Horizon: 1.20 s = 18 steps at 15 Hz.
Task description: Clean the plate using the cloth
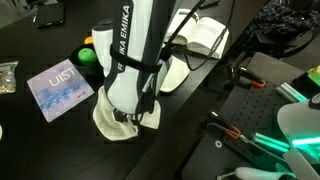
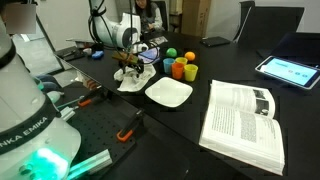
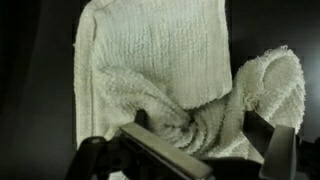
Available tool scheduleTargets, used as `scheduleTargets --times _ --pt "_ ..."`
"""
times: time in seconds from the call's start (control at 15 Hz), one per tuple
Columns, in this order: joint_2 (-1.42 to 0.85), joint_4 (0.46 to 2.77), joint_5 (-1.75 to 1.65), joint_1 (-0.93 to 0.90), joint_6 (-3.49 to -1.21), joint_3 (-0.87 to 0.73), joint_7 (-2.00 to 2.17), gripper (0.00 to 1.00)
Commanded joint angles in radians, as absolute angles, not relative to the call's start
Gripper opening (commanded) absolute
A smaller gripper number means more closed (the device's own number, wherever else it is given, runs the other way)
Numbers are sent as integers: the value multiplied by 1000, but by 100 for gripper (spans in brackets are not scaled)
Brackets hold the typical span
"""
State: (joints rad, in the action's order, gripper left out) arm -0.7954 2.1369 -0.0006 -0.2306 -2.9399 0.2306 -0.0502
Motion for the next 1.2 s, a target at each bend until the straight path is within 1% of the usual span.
scheduleTargets --times 0.0,0.13,0.2,0.27,0.33,0.4,0.6,0.87,0.93,1.0,1.07,1.13 --pt "-860 2082 -41 -235 -2963 217 -82 100" --pt "-883 2061 -50 -233 -2958 217 -87 100" --pt "-891 2051 -50 -231 -2954 219 -86 75" --pt "-897 2044 -49 -223 -2950 227 -91 74" --pt "-896 2041 -50 -228 -2948 224 -88 68" --pt "-892 2039 -52 -235 -2944 219 -86 58" --pt "-869 2036 -50 -231 -2915 228 -89 35" --pt "-817 2053 -45 -220 -2867 233 -88 7" --pt "-796 2064 -46 -219 -2849 229 -86 2" --pt "-778 2070 -44 -215 -2833 229 -86 1" --pt "-752 2080 -42 -208 -2810 232 -88 5" --pt "-728 2087 -39 -202 -2789 234 -88 4"
